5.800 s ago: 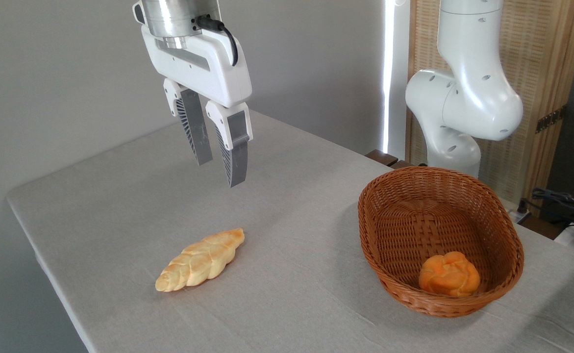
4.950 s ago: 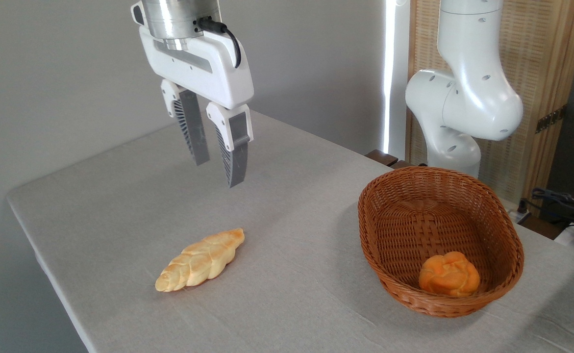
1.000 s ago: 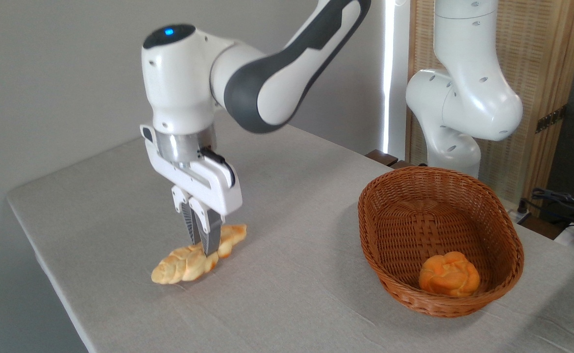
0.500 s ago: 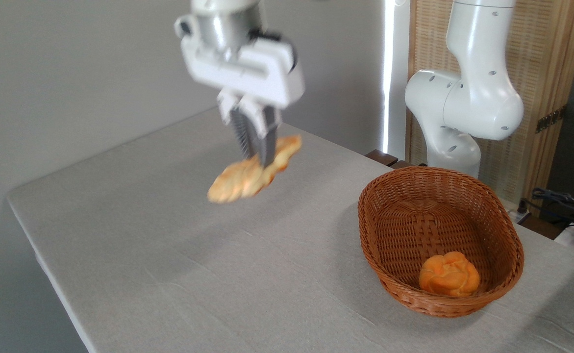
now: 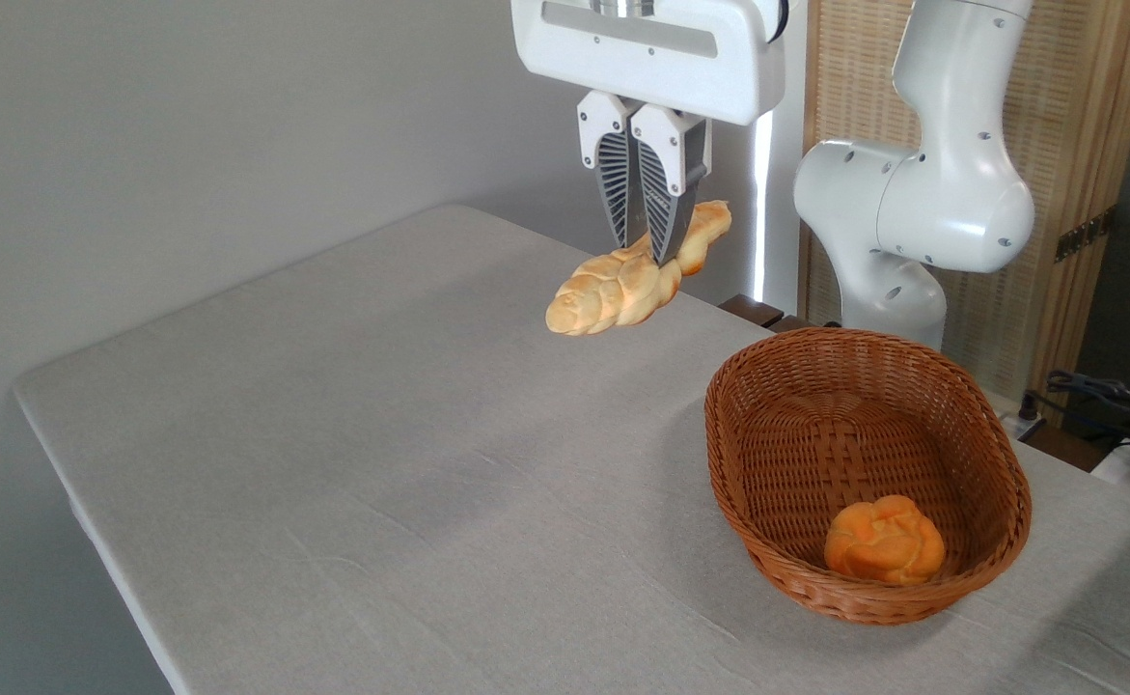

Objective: Put bread into the basket
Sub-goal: 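Lift the held bread roll and carry it toward the wicker basket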

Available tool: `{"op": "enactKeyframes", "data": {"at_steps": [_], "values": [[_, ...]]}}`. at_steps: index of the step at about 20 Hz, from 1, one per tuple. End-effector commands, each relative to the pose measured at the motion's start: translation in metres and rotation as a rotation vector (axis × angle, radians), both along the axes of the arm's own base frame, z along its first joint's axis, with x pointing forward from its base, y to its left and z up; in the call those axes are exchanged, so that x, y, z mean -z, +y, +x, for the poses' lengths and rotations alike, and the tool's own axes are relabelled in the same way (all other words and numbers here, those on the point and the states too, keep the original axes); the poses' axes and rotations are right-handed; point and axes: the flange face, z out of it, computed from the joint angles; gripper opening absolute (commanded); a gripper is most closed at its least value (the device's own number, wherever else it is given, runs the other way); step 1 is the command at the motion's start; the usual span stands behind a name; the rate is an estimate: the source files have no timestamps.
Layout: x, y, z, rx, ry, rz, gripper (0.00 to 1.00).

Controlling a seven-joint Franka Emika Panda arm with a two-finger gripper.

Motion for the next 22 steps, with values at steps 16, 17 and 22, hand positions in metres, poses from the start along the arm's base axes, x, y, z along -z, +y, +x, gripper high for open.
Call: {"op": "enactKeyframes", "data": {"at_steps": [16, 17, 22], "values": [[0.015, 0.027, -0.096, 0.074, 0.088, -0.043, 0.71], [0.015, 0.028, -0.096, 0.077, 0.089, -0.041, 0.73], [0.016, 0.029, -0.096, 0.077, 0.093, -0.025, 0.89]]}}
